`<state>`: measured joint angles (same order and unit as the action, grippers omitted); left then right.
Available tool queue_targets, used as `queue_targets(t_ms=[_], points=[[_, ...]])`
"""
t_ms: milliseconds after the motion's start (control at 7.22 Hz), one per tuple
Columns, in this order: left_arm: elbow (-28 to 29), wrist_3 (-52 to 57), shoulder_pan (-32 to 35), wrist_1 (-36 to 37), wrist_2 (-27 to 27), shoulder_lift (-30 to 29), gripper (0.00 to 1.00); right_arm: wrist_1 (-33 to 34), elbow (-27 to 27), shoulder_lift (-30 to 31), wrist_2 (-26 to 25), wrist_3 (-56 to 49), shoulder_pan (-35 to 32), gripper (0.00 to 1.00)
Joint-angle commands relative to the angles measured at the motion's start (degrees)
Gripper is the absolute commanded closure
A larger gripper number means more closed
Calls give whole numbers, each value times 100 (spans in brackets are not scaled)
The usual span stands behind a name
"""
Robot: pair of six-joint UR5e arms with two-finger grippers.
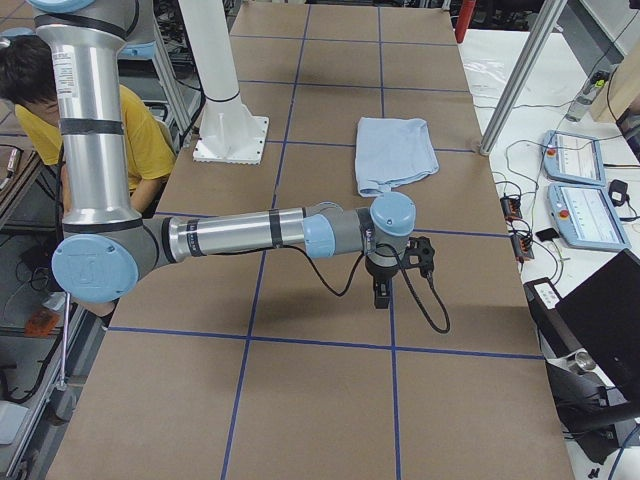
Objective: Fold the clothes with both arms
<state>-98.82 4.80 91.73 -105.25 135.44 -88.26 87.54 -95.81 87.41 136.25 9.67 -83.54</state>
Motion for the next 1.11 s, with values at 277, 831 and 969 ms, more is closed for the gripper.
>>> queue_targets(t_ms=[277, 831, 969], points=[[21, -6, -6, -66, 0, 1, 0, 0, 27, -14, 15, 9, 5, 0], [-32, -6, -6, -75, 61, -7, 0, 0, 36, -14, 68, 9, 5, 0], [-41, -6, -6, -75, 183, -7, 0, 0, 36, -5, 68, 9, -4, 0]])
